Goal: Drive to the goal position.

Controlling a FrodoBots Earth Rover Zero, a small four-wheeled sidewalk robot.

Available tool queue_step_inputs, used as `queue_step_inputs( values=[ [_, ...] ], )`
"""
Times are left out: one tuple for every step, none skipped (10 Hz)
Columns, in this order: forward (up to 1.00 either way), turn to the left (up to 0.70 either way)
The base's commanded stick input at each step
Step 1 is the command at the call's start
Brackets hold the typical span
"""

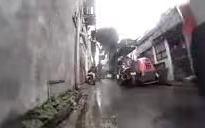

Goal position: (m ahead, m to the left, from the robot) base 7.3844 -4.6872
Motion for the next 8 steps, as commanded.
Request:
queue_step_inputs(
  values=[
    [0.99,0.0],
    [0.99,0.0],
    [0.99,0.0],
    [0.99,0.0],
    [0.99,0.0],
    [0.99,0.0],
    [0.99,0.0],
    [0.99,0.0]
  ],
)
